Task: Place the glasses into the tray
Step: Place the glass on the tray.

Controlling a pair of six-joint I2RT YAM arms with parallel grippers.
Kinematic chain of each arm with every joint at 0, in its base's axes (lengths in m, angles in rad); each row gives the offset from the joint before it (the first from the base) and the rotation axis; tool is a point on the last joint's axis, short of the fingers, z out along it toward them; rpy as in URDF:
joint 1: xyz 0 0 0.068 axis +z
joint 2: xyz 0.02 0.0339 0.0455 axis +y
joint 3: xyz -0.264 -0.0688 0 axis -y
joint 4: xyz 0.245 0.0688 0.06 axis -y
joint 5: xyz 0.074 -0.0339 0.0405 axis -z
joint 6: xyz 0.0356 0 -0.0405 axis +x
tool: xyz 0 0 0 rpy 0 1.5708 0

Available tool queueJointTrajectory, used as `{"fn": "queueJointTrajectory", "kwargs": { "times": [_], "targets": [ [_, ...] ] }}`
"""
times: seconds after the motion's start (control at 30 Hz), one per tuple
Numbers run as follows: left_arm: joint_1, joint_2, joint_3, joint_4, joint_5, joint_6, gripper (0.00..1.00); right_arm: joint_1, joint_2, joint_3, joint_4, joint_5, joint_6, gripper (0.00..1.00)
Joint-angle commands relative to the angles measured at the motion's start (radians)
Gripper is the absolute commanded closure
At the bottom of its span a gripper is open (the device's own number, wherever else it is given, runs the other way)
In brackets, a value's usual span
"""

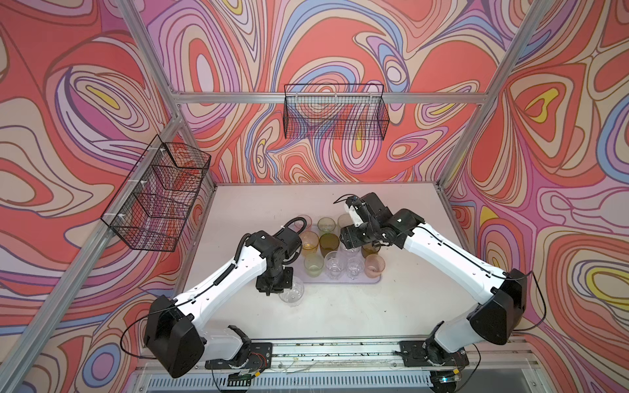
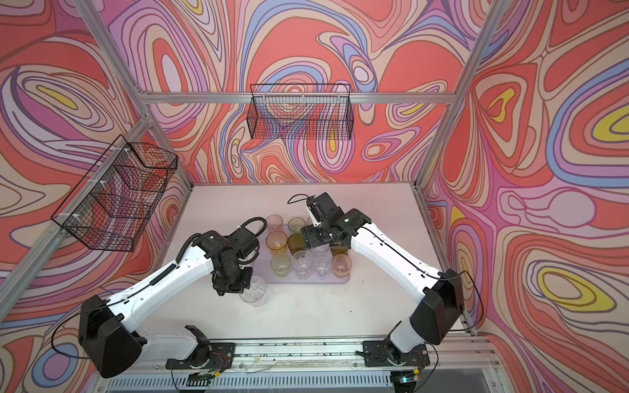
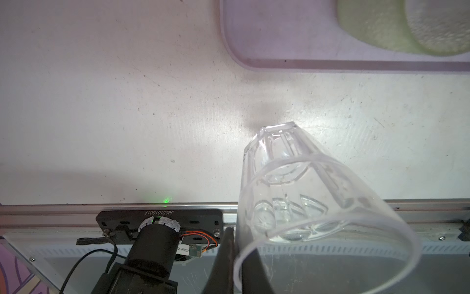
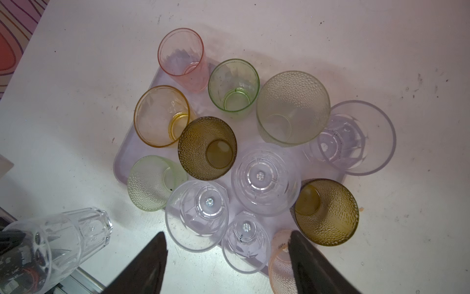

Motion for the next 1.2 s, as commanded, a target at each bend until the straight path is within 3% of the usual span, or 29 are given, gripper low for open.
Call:
{"fn": "queueJointTrajectory", "kwargs": {
  "times": [0.0,0.57,1.17],
  "targets": [
    [0.041,0.023,0.038,-0.022,-0.027,0.061,1.00,-0.005,-0.028,-0.005,-0.010,0.016,0.004,0.22],
    [0.179,0.179,0.167,0.068,-0.020,0.178,1.00,-0.005,-0.038,-0.010,-0.022,0.023,0.003,0.22],
    [0.214,0.329,0.250,0.129,-0.044,0.206,1.00,-0.005,-0.041,-0.011,-0.042,0.044,-0.005,0.22]
  ]
}}
